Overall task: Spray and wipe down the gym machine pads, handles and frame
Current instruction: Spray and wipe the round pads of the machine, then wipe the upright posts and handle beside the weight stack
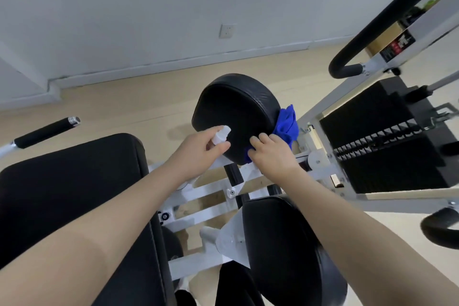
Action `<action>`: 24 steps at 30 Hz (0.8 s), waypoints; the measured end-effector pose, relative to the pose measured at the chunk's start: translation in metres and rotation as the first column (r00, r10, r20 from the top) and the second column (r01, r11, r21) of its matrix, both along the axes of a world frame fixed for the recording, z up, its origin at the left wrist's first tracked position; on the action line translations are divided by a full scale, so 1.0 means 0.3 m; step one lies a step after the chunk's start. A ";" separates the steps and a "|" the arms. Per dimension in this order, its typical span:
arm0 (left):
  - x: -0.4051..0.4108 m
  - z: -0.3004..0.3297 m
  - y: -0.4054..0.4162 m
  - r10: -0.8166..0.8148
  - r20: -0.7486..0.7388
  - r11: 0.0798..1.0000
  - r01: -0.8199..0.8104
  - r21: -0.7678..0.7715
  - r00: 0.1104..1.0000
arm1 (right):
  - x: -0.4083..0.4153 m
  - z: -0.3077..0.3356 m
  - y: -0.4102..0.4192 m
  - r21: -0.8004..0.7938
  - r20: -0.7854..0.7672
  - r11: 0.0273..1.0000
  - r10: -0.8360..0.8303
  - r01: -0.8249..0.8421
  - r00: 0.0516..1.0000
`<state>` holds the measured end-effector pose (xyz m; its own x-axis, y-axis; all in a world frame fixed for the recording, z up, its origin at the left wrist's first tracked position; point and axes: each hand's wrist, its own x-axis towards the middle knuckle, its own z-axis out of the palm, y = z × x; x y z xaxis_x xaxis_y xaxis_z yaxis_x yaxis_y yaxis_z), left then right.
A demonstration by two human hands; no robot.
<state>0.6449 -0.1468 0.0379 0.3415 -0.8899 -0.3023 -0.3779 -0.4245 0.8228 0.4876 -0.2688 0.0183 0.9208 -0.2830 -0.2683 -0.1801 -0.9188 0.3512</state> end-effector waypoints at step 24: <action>-0.542 0.496 -0.005 -0.355 0.301 0.852 0.439 -0.286 0.885 | -0.658 0.493 0.076 0.884 0.008 -0.060 -0.990 0.465 -0.142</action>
